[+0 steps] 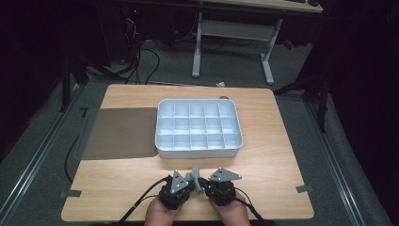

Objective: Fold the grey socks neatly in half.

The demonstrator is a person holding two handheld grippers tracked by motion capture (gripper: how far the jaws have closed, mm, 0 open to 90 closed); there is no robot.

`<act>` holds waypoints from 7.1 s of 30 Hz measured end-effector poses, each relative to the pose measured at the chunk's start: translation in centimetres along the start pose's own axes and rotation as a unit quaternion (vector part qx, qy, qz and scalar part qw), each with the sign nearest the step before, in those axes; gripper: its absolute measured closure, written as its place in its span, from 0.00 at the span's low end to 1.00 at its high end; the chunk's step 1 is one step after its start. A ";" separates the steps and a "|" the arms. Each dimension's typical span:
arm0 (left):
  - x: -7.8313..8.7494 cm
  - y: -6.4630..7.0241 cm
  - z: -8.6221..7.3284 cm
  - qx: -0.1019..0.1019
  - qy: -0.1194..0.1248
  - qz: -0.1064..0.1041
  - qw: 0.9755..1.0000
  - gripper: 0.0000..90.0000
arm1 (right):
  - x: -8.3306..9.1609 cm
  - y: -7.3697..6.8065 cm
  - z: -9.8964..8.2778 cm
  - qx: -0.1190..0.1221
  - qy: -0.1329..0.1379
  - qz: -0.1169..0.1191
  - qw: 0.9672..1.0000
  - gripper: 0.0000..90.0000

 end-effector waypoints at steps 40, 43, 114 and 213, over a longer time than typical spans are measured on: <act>3.3 -4.2 -0.1 0.059 0.019 0.027 0.998 0.97 | 0.2 -0.2 -1.0 -0.007 0.009 -0.004 1.000 1.00; 2.4 -3.9 -0.6 0.057 -0.010 0.023 0.998 0.97 | 0.1 -0.2 -1.1 -0.008 0.007 -0.006 1.000 1.00; -1.3 0.4 2.9 0.059 0.015 -0.048 0.997 1.00 | 0.3 -0.9 -2.5 0.033 0.023 -0.039 0.998 1.00; 6.2 -8.2 -0.8 0.053 0.055 0.040 0.996 0.80 | -0.2 0.1 -1.3 -0.052 -0.064 0.084 0.993 0.77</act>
Point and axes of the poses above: each handheld gripper's, and its own axes: x roughly backward along the jaws, z roughly out of its top, y roughly to its right, the point moved 4 cm from there along -x, roughly forward along the jaws, and after that the axes turned 12 degrees about x, right-handed, at the moved point
